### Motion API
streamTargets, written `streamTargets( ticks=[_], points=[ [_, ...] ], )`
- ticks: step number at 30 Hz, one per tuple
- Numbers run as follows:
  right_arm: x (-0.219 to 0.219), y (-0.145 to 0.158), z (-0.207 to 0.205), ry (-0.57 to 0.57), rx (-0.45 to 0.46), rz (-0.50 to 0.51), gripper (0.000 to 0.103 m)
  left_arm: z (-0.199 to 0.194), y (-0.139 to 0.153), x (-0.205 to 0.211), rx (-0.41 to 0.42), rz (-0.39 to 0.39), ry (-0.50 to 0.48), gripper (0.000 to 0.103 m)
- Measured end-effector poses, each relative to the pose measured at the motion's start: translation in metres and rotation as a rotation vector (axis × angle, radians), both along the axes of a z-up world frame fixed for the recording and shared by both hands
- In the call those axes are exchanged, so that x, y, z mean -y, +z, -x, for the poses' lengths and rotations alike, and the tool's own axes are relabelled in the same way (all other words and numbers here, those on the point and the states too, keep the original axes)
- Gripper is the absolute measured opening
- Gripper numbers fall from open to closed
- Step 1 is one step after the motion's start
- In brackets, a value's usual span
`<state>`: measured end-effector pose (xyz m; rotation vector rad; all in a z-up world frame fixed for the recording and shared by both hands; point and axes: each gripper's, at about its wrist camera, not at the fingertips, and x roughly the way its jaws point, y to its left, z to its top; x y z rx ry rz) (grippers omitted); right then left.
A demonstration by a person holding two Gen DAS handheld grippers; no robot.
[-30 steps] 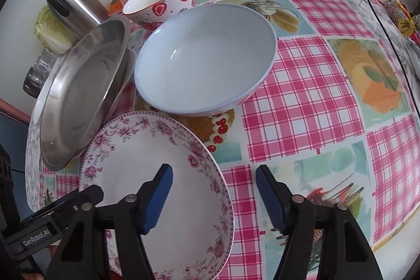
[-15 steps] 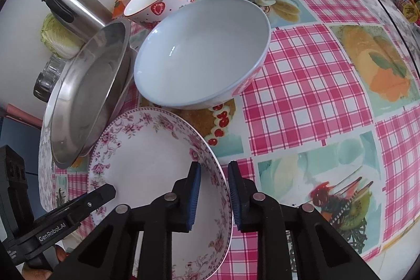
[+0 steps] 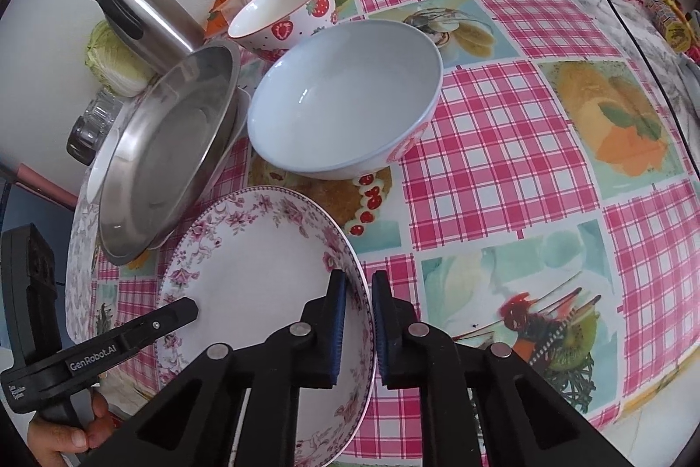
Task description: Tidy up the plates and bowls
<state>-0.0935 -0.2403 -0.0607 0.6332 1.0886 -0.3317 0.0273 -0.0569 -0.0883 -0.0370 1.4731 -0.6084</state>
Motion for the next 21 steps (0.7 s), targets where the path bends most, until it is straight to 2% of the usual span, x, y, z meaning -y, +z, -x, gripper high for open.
streamTargets(
  ticks=[21],
  points=[
    [0.003,0.032,0.048,-0.039,0.084,0.029,0.012,0.014,0.020,0.014,0.036,0.022,-0.080,0.022]
  ],
)
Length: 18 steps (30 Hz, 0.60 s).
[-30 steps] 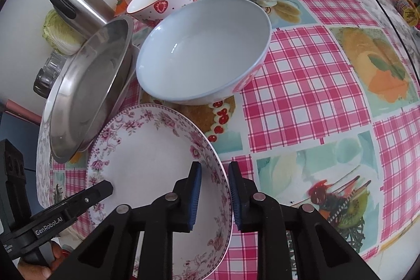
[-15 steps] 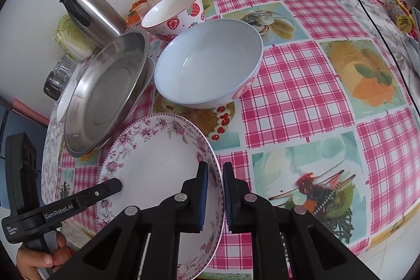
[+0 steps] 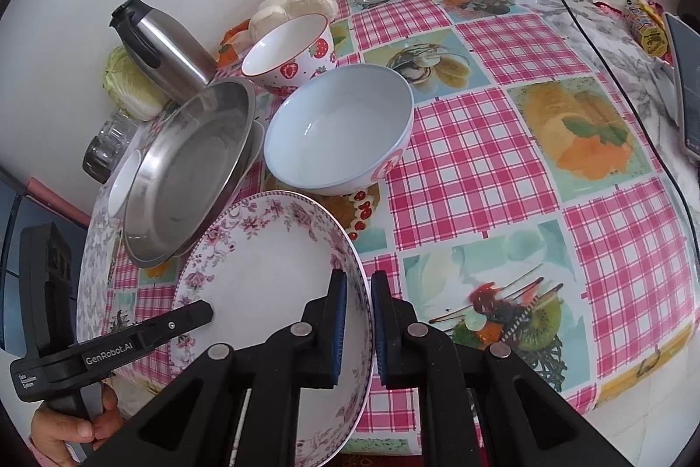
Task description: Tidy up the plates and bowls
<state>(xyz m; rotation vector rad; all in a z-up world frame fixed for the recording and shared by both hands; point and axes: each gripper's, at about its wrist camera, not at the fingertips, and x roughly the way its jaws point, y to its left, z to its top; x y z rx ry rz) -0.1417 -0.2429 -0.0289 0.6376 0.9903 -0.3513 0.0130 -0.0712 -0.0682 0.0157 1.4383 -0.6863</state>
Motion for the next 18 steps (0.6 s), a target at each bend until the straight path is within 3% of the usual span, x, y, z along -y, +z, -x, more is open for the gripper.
streamTargets(
  ticks=[18],
  points=[
    [0.002,0.020,0.008,-0.023,0.087,0.024,0.012,0.003,0.032,-0.002,0.100,0.059,-0.021,0.022]
  ],
)
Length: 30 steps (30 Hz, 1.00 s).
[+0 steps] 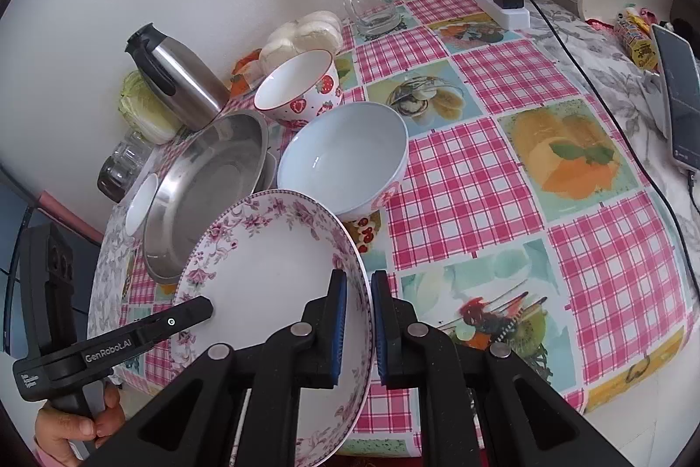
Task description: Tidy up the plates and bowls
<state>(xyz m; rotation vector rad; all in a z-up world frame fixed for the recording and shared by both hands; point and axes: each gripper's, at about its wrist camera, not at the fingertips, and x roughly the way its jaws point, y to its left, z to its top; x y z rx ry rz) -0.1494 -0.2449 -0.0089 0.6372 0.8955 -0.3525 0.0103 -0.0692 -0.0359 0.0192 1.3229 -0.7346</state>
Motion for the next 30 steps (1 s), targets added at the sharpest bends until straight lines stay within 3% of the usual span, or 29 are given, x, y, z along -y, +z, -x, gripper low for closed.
streamTargets(
  ticks=[5,18,30],
  points=[
    [0.001,0.007,-0.003,-0.002,0.024,0.007,0.012,-0.006,0.008,0.001,0.021,0.020,0.002,0.022],
    [0.005,0.026,-0.038,0.022,0.058,0.006,0.012,-0.051,0.027,-0.011,-0.003,0.174,0.079,0.022],
    [0.008,0.045,-0.086,0.048,0.089,0.006,0.012,-0.097,0.038,-0.014,0.011,0.213,0.112,0.022]
  ],
)
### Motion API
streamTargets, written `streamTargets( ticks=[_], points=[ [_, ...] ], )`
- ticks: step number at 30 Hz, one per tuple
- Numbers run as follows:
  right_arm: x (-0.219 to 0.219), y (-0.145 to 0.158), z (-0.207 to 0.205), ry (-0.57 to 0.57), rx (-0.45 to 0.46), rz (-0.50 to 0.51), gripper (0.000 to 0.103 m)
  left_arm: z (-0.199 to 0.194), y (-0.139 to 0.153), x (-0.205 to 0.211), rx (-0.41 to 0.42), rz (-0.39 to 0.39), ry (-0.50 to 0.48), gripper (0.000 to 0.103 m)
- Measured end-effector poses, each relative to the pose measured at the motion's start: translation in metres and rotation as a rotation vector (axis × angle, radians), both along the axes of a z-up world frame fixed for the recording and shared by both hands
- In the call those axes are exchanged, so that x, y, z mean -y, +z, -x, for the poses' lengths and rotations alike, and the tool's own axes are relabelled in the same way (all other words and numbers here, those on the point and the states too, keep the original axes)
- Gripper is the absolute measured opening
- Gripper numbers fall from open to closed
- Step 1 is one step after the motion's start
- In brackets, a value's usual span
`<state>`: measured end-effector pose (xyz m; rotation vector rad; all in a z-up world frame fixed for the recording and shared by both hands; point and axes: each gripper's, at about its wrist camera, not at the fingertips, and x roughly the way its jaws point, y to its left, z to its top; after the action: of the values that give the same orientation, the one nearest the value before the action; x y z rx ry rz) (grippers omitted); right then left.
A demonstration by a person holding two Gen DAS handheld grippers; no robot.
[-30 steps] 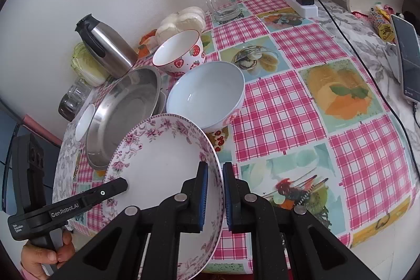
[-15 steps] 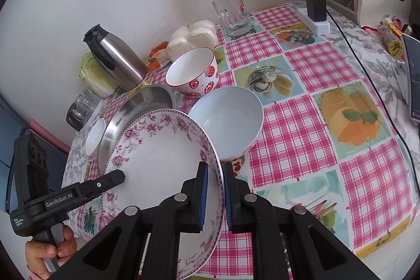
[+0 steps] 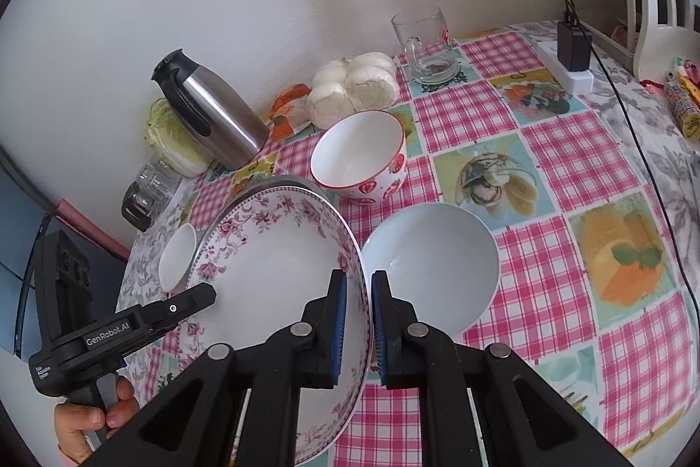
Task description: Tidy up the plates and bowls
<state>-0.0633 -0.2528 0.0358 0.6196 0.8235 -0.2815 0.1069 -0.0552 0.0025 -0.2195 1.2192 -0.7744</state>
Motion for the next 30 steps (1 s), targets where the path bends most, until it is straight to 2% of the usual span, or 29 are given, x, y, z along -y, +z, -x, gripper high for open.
streamTargets(
  ticks=[8,20,24,30],
  points=[
    [-0.002,0.004,-0.038,0.031,0.031,-0.022,0.012,-0.031,0.018,-0.013,0.057,0.041,0.046,0.022],
    [-0.008,0.004,-0.086,0.078,0.071,-0.050,0.012,-0.069,0.022,-0.031,0.074,0.070,0.112,0.022],
    [-0.010,0.000,-0.100,0.082,0.084,-0.060,0.013,-0.076,0.020,-0.035,0.085,0.061,0.129,0.022],
    [-0.016,-0.013,-0.113,0.093,0.065,-0.069,0.013,-0.084,0.001,-0.041,0.041,0.046,0.151,0.022]
  ],
)
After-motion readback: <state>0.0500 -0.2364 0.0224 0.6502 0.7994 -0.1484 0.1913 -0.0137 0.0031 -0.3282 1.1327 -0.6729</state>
